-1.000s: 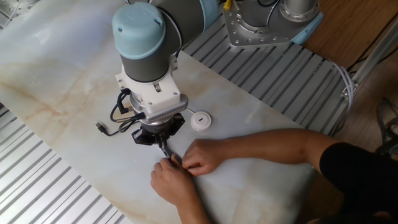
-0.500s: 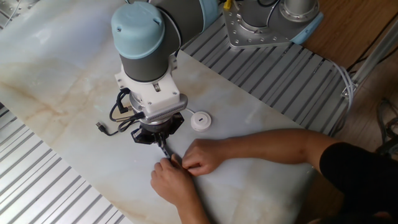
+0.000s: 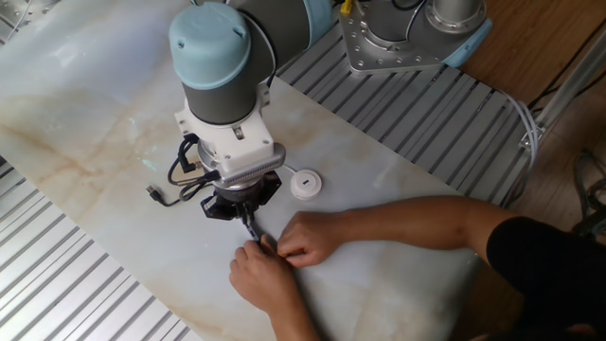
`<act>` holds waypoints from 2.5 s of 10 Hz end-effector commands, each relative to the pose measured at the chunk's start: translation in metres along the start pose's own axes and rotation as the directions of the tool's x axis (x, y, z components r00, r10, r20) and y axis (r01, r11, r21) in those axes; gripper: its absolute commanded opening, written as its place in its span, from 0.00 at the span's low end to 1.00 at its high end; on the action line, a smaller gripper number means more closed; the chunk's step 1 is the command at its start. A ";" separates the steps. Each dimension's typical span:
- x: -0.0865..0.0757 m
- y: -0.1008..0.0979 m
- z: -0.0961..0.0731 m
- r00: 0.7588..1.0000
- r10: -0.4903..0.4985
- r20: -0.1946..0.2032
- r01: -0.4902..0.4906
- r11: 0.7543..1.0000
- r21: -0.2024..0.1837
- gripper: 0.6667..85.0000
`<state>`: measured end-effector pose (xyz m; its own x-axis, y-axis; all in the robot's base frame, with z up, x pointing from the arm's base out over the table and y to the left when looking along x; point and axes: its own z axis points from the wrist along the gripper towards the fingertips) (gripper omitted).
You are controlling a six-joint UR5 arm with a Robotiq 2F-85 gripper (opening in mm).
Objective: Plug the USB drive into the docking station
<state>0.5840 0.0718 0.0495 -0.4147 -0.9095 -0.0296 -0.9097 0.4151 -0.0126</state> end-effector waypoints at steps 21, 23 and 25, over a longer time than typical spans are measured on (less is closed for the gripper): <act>0.005 0.004 -0.009 1.000 -0.018 -0.016 0.017 1.000 -0.026 0.01; 0.013 0.005 -0.012 0.999 -0.032 -0.042 0.031 0.999 -0.025 0.01; 0.018 0.009 -0.015 0.997 -0.047 -0.067 0.045 0.998 -0.034 0.01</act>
<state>0.5731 0.0623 0.0596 -0.3809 -0.9244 0.0214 -0.9244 0.3812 0.0118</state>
